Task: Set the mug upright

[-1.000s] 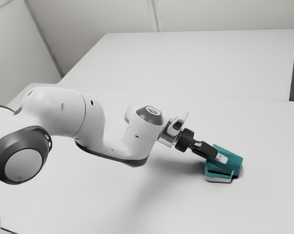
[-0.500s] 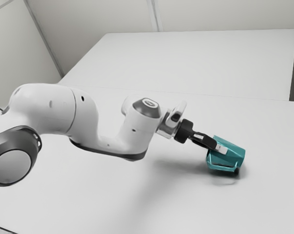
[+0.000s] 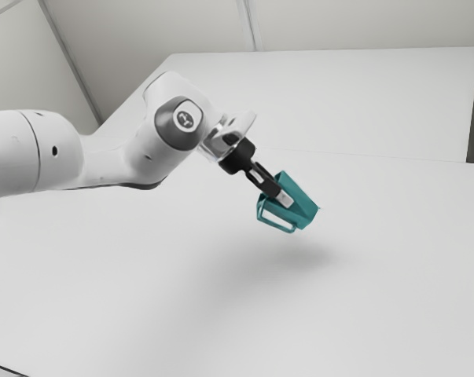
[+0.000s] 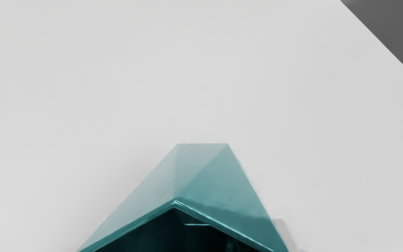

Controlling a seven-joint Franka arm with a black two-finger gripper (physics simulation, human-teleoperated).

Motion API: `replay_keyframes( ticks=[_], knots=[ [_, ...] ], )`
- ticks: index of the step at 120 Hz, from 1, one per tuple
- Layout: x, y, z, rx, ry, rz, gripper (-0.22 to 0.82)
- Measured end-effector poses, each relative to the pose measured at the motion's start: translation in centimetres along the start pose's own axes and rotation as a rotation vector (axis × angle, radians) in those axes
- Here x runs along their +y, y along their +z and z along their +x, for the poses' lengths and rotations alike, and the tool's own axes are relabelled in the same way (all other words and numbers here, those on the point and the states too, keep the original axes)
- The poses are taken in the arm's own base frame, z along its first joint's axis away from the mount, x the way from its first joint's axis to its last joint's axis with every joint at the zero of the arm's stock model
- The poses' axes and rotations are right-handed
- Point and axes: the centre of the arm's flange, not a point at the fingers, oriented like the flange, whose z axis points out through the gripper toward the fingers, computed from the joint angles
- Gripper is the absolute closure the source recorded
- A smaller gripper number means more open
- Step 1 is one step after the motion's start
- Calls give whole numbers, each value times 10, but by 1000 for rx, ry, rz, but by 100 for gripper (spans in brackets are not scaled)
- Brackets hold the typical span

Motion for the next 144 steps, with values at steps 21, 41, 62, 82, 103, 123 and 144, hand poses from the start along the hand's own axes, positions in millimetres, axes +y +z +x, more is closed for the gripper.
replay_keyframes(
  ticks=[21, 41, 62, 82, 103, 123, 144],
  knots=[
    [-1, -26, -17, -147, -26, 95, 79],
    [0, -45, -40, -252, -83, 180, 79],
    [-4, -50, -73, -345, -166, 253, 79],
    [-10, -50, -98, -431, -221, 337, 79],
    [-8, -47, -110, -496, -242, 435, 79],
    [-10, -39, -128, -509, -269, 511, 79],
    [-15, -33, -137, -483, -297, 574, 79]
  ],
)
